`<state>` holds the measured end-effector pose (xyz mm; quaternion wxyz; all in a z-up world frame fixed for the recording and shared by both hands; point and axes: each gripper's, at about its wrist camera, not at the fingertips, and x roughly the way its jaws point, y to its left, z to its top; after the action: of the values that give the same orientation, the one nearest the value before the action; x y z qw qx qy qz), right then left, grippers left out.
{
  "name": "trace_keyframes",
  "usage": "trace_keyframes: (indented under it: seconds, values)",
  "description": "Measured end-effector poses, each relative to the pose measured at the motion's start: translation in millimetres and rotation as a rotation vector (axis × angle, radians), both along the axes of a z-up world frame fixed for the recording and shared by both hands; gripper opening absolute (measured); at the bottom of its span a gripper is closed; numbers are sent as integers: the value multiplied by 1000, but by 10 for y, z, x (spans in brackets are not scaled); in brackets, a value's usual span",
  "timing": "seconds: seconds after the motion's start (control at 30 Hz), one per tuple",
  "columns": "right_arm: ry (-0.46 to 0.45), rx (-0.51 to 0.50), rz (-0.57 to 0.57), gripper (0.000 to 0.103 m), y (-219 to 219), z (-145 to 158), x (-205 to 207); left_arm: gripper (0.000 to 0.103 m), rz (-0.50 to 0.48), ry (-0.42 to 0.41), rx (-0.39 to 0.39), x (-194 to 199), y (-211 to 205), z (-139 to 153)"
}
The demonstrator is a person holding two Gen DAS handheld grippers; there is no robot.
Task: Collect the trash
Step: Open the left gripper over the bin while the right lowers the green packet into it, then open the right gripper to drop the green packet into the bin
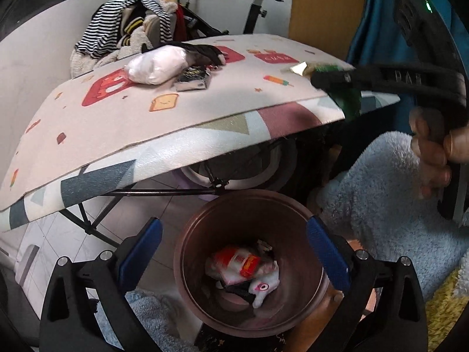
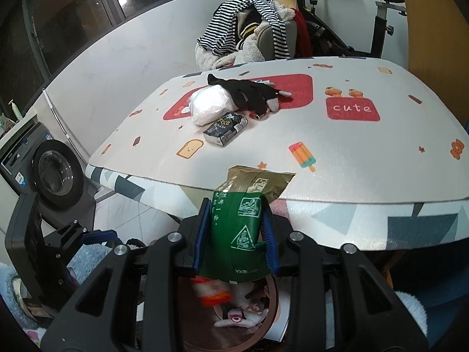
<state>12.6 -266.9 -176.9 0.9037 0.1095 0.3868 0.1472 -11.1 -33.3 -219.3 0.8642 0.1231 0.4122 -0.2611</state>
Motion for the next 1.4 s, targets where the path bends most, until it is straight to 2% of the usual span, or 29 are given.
trace_keyframes:
  seconds: [0.27,0.5,0.6,0.7,0.87,1.2,1.23,1.3,1.4]
  values:
    - [36,0,13,35,104,-183,-101,96,166,-73,-72,9,318,150]
    - [57,5,53,35,216,-396,-195,96,398,-100,-161,2,716,207]
    - [75,-27,78,35,308,-472,-201,96,456,-100,-194,7,850,224]
    - [102,-87,121,35,451,-554,-216,96,480,-101,-198,5,887,228]
    - [152,-177,197,35,675,-694,-234,96,462,-111,-170,-12,834,225]
    - [200,-215,220,38,763,-816,-209,96,461,-93,-175,15,808,178]
    - [199,-213,217,41,758,-813,-211,96,464,-92,-178,18,814,177]
    - [192,-207,212,67,751,-797,-214,96,464,-89,-185,19,818,179]
    - [164,-211,194,89,738,-755,-231,96,459,-91,-181,18,803,179]
